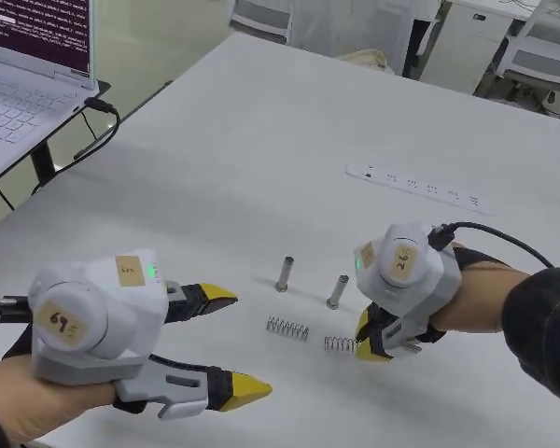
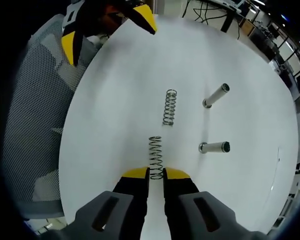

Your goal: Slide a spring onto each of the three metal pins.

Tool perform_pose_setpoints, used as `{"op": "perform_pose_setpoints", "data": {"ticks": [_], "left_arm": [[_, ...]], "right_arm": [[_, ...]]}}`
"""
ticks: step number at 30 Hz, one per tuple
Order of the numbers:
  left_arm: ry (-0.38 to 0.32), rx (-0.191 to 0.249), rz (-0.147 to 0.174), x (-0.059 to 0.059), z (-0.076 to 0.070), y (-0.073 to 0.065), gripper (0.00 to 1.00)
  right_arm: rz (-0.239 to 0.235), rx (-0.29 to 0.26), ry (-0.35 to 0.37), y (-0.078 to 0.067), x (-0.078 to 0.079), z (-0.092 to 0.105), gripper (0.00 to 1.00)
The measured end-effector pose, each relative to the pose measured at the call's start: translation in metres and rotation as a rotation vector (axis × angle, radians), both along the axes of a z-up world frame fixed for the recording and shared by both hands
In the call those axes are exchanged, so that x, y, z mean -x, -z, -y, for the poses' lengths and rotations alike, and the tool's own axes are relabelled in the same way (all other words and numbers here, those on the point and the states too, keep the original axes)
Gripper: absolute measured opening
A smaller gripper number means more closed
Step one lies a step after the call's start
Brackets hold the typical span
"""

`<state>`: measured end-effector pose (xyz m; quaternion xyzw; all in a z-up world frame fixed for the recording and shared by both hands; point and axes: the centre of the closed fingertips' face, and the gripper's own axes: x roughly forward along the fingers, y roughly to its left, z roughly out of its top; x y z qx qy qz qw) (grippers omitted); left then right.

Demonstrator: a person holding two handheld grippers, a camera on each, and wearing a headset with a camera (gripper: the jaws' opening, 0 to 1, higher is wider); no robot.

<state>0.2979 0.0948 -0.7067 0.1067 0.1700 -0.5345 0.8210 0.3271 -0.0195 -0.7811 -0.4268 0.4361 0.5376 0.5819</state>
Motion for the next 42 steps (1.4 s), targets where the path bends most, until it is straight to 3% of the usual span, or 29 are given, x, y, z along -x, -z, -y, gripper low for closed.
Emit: {"op": "perform_pose_setpoints", "data": {"ticks": [7,19,29,42], "left_arm": [[0.043,-0.006,0.006,0.004,0.014,-0.005,0.51],[0.134,-0.034,0.030,0.003,0.041,-0.011,0.39],[0.213,-0.062,0.047,0.011,0.064,-0.007,0.32],[0.230,-0.079,0.077,0.015,0.065,-0.007,0.17]], "right_arm": [[-0.014,-0.048,0.004,-0.024,0.016,-0.011,0.08],[0.006,-0.063,-0.003,-0.054,0.030,-0.021,0.08],[0.009,-0.054,-0.018,-0.062,0.041,-0.030,0.08],[0.010,-0.033,-0.041,-0.068,0.049,-0.036,0.08]]}}
